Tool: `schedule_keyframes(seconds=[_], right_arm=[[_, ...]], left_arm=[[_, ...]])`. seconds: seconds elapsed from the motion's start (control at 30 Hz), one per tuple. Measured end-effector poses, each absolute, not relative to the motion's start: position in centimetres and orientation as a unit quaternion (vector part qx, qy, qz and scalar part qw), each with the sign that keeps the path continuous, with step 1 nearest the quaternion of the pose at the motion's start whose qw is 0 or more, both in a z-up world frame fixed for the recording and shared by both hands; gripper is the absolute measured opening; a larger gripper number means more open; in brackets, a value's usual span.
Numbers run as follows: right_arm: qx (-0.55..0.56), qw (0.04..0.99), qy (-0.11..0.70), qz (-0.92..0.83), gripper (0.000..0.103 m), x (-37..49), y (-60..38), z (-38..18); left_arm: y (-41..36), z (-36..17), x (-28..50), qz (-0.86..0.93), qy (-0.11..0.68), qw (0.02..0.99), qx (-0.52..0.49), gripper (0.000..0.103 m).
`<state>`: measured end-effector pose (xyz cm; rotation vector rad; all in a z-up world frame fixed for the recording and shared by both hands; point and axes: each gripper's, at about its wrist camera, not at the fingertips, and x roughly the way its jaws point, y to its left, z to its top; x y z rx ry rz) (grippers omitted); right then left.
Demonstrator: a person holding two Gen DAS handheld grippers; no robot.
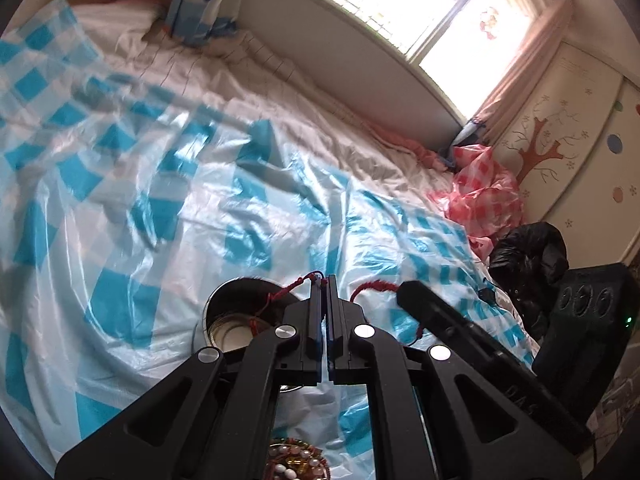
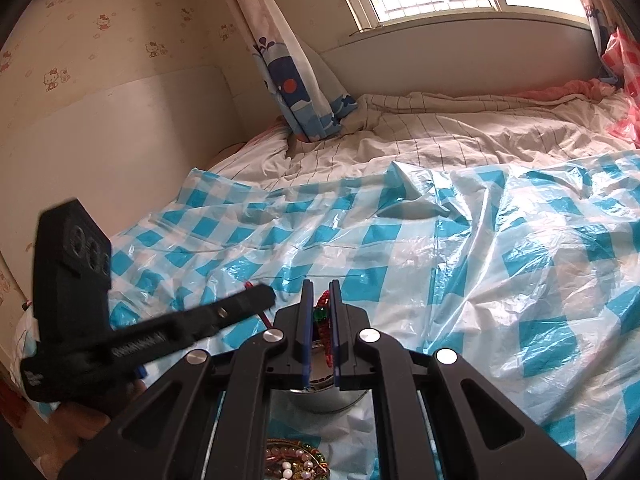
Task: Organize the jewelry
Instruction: 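Lift the red strings with the left gripper while the right carries its string over the tin, then open the left gripper over the tin while the right drops its red string inside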
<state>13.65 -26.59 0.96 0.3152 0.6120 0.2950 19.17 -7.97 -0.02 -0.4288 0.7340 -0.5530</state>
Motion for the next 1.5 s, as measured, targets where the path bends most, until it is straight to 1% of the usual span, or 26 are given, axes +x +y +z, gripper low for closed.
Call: schedule_keyframes(seconds=[0.33, 0.77, 0.8, 0.83, 0.87, 0.93, 0.97, 1.2, 1.5], right_arm=[[0.157, 0.923, 0.314, 0.158, 0.008, 15.5, -25.4, -0.1], [0.172, 0.909, 0.336, 0.177, 0.008, 16.2, -24.9, -1.3], [0.175, 0.907, 0.339, 0.179, 0.008, 16.4, -24.9, -1.4], [0.179, 0.903, 0.347, 0.181, 0.009, 16.7, -24.8, -1.8], [0.182, 0.9, 0.352, 0.18, 0.009, 16.9, -24.9, -2.0], [0.19, 0.895, 0.362, 0.178, 0.025, 17.2, -25.0, -2.6], [0.192, 0.896, 0.361, 0.175, 0.03, 17.1, -25.1, -2.7], [0.204, 0.898, 0.353, 0.164, 0.03, 16.9, -26.1, -2.5], [0.206, 0.899, 0.354, 0.155, 0.03, 16.6, -26.6, -2.4]], left_arm=[[-8.2, -1.6, 19.8, -0.251, 0.376, 0.869, -0.202, 0.002], [-8.3, -2.6, 20.5, -0.199, 0.409, 0.875, -0.164, 0.003], [-8.2, -2.6, 20.5, -0.195, 0.411, 0.875, -0.163, 0.006], [-8.1, -2.6, 20.5, -0.192, 0.412, 0.876, -0.163, 0.012], [-7.9, -2.6, 20.5, -0.185, 0.412, 0.878, -0.161, 0.023], [-7.8, -2.3, 20.4, -0.178, 0.407, 0.882, -0.158, 0.031], [-7.7, -2.2, 20.4, -0.175, 0.404, 0.884, -0.154, 0.031], [-7.9, -1.4, 19.8, -0.157, 0.388, 0.9, -0.126, 0.032], [-7.9, -1.4, 19.7, -0.148, 0.387, 0.903, -0.112, 0.032]])
